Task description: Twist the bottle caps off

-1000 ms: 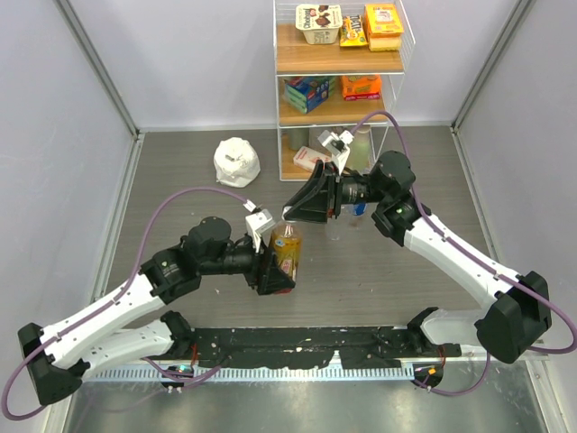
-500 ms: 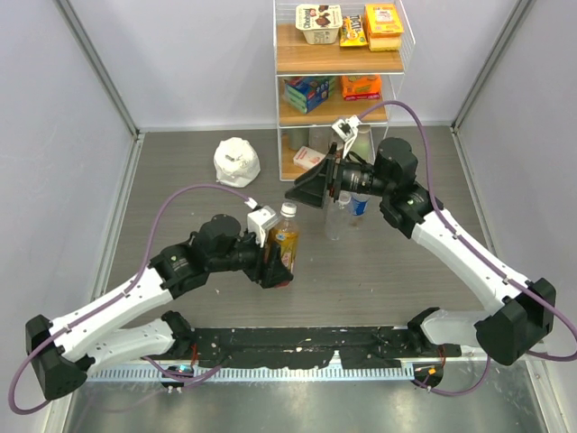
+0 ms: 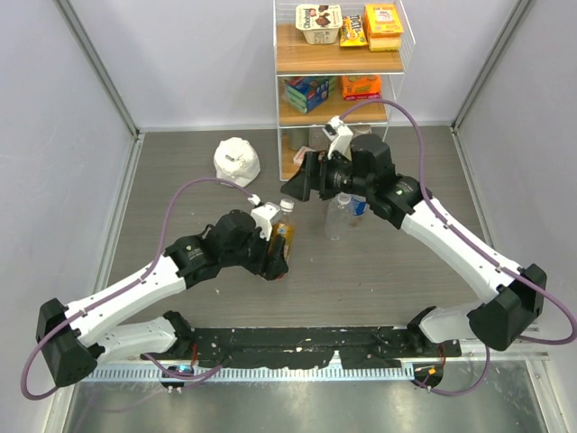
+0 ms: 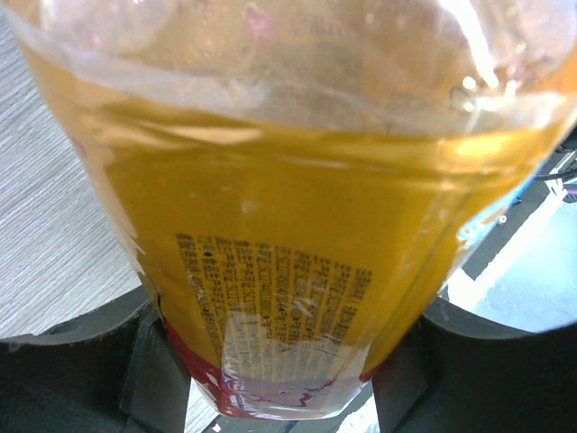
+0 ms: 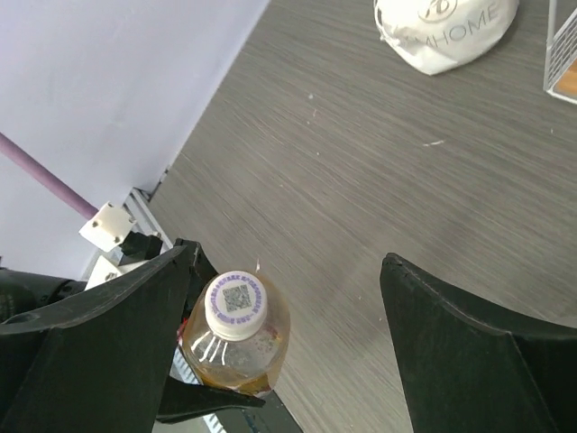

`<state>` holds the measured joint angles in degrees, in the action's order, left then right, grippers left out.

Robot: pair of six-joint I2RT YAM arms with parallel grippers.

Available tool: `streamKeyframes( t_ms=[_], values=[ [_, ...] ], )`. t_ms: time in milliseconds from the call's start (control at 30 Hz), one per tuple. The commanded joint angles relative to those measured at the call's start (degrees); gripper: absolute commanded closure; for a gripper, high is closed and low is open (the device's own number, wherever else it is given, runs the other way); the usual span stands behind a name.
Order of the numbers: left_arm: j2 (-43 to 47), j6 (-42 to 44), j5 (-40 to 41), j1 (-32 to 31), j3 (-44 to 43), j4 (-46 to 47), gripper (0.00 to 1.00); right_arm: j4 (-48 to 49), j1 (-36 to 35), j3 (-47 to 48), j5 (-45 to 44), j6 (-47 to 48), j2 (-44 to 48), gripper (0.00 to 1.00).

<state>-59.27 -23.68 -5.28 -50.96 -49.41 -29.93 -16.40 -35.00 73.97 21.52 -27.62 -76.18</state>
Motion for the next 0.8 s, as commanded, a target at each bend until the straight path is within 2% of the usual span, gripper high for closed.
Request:
streamKeyframes(
  t_ms=[0,233,500,733,767],
  values=[
    [-1.02,-0.84,1.85,0.16,-2.89,0.4,1.0,-4.77,-4.19,4.59,-7.45,2.83,-1.86,0.1],
    [-2.08,-1.19,2.12,0.16,-3.15,0.49,1.0,-6.35,-6.39,5.74,-8.16,3.09,-4.06,0.16],
    [-2.43,-1.46,2.29,0.16,-3.33,0.84,1.0,-6.27,-7.09,5.65,-6.41,2.48,-5.56,0.4],
    [-2.43,-1.63,2.99,0.25,-3.15,0.75,1.0,-5.31,-7.09,5.48,-3.94,2.83,-5.38,0.51],
    [-2.35,-1.63,3.08,0.16,-3.06,0.75,1.0,-5.13,-7.18,5.48,-3.5,2.83,-5.29,0.57]
  ],
)
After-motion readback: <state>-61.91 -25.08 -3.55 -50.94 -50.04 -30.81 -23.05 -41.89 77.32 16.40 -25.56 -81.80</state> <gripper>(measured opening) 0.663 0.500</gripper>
